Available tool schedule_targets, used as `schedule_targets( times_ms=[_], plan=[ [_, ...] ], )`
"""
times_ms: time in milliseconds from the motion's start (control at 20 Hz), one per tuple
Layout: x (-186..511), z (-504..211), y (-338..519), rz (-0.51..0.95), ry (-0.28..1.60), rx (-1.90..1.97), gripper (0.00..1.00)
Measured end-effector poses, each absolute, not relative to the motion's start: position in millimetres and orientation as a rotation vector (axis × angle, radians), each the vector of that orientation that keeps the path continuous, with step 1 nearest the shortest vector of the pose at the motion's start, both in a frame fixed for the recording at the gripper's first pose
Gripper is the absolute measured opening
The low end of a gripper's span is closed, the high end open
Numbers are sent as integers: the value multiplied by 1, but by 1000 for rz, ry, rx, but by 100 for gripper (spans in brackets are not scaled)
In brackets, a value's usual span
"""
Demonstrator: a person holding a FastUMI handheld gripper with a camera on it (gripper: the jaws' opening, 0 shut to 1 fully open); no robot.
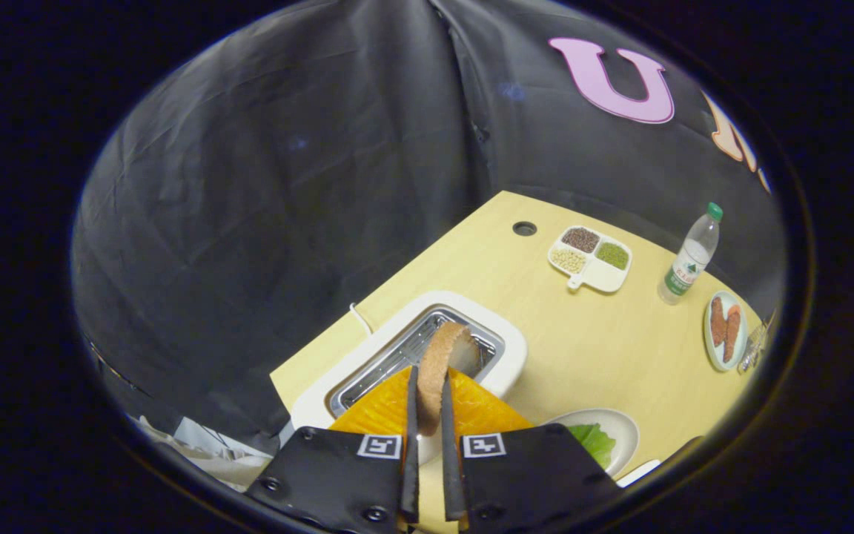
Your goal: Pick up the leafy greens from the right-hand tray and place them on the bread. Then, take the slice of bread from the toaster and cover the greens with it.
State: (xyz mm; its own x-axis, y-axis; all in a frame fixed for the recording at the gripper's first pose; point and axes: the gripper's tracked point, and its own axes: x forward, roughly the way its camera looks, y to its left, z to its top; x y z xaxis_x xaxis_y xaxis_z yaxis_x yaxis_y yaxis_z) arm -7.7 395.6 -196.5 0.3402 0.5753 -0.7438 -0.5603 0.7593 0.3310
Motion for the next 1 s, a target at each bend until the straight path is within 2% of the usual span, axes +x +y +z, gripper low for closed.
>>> schedule_targets(
  times_ms=[50, 150, 1000],
  plan=[
    [-5, -192, 396, 727, 958, 43, 16],
    [-7, -180, 393, 737, 955, 62, 5],
    [-4, -116, 319, 700, 838, 177, 4]
  ],
)
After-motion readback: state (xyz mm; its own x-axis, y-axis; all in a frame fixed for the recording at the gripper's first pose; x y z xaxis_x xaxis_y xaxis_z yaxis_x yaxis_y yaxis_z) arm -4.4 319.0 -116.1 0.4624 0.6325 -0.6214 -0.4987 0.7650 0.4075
